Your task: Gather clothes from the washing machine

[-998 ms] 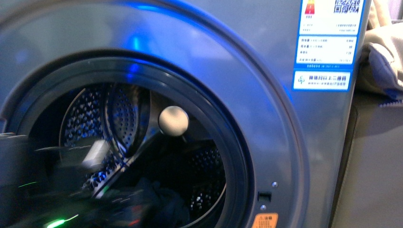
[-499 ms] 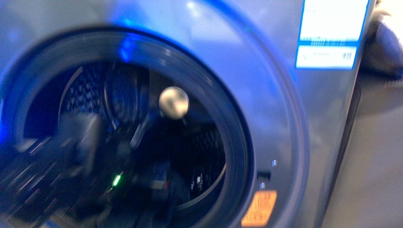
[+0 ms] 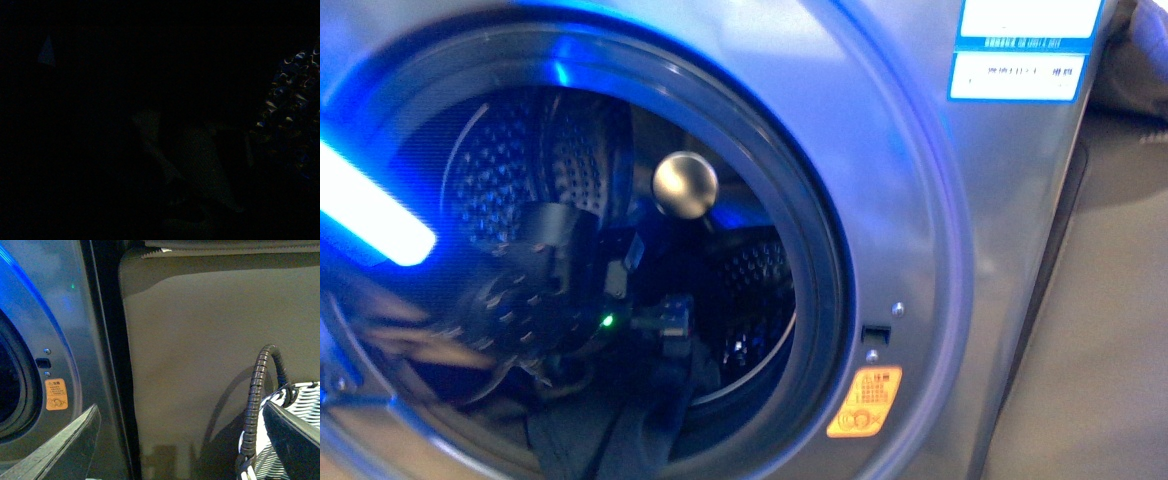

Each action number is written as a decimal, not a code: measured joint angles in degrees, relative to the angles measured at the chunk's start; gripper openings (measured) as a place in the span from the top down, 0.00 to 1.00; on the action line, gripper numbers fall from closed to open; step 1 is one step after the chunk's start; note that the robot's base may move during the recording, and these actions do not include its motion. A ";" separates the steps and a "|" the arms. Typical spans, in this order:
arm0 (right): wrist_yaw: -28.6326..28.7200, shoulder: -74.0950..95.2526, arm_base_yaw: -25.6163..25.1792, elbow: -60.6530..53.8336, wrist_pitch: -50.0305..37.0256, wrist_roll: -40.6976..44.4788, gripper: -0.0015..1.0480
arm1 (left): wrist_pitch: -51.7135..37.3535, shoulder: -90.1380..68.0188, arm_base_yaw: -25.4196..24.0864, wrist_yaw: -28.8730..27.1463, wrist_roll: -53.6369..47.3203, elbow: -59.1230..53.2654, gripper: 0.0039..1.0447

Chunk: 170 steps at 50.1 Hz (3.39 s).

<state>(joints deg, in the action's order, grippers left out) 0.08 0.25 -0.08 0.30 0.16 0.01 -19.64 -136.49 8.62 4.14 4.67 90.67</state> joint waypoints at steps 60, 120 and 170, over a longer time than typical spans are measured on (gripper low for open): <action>0.00 0.00 0.00 0.00 0.00 0.00 0.07 | 17.90 -9.38 0.07 -8.09 0.96 12.98 0.60; 0.00 0.00 0.00 0.00 0.00 0.00 0.07 | -10.93 27.63 4.79 2.10 -1.42 -33.53 0.92; 0.00 0.00 0.00 0.00 0.00 0.00 0.07 | -6.29 68.35 4.94 11.37 -1.92 -54.80 0.92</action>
<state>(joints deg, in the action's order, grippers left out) 0.08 0.25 -0.08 0.30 0.16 0.01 -25.93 -68.14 13.56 15.51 2.74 35.88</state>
